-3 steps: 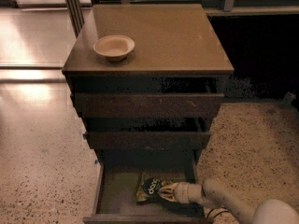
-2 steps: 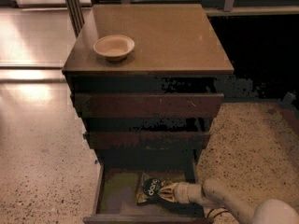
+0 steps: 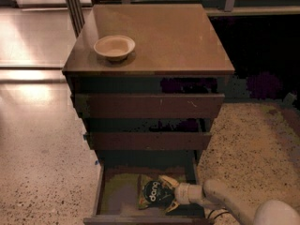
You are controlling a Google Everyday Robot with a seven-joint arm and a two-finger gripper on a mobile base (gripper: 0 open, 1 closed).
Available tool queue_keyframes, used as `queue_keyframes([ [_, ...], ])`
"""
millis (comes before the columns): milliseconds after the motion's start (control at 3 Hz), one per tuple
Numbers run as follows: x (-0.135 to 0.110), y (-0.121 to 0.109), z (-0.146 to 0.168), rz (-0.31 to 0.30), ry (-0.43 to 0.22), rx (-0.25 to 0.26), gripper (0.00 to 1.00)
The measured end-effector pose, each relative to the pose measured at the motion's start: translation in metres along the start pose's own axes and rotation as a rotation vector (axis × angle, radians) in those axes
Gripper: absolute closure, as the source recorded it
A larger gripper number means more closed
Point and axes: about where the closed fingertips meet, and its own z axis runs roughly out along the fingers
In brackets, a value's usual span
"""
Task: Place green rice chip bag into bottom drawer
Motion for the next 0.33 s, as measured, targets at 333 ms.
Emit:
queue_keyframes([
  [333,0.0,0.0,0.0,0.0,0.0,0.0,0.0],
])
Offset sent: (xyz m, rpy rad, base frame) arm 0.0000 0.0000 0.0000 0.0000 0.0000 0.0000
